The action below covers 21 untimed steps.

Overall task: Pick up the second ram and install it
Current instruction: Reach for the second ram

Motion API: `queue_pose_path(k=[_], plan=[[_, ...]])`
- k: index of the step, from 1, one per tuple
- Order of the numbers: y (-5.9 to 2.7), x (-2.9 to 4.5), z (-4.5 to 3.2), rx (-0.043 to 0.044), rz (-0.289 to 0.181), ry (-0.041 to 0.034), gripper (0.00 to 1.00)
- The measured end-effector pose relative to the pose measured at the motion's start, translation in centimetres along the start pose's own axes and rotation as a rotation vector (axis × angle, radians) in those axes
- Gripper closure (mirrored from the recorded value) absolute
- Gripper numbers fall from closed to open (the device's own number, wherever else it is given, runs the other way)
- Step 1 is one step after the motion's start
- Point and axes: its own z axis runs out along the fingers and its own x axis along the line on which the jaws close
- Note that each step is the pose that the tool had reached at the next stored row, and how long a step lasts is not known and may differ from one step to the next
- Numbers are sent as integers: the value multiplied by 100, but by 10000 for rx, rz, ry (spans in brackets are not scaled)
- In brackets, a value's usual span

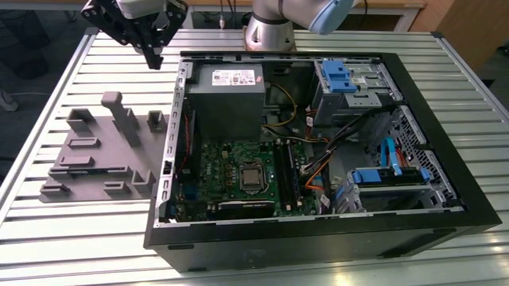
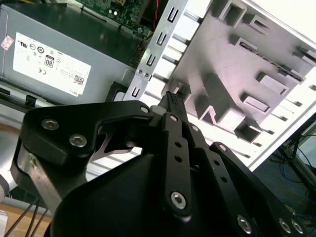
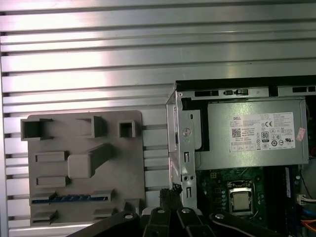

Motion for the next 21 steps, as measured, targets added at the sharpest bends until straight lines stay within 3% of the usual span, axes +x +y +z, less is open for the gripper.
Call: queue_pose_path(k=[21], plan=[[-48, 440, -10, -8, -291, 8, 89]])
